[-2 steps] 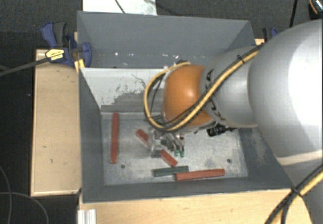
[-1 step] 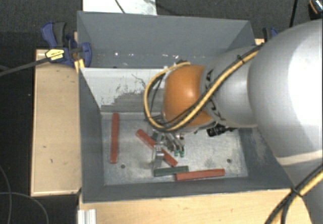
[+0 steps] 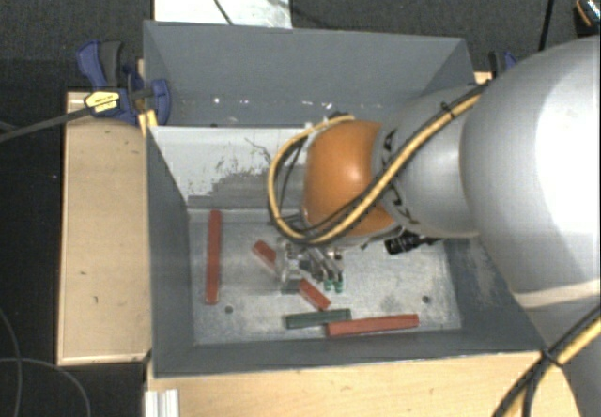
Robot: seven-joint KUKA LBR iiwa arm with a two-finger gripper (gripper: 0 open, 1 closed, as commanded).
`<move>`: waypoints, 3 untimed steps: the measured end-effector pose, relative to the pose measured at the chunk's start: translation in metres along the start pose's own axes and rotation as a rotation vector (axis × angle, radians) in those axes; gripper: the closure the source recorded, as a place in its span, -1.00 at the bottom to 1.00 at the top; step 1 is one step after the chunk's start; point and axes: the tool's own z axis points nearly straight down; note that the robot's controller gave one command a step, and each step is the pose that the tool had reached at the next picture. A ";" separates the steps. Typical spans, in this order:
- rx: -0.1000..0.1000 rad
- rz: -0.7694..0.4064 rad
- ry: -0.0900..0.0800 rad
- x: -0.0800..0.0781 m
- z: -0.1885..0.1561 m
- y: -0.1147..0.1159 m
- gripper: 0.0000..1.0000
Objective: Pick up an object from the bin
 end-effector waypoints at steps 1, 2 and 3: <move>0.000 0.002 0.000 0.000 0.000 0.000 -1.00; 0.000 0.003 0.000 0.000 0.000 0.000 1.00; 0.000 0.004 0.000 0.000 0.000 0.000 -1.00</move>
Offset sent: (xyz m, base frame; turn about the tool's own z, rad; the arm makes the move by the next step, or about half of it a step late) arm 0.0000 0.0000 0.0000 0.0000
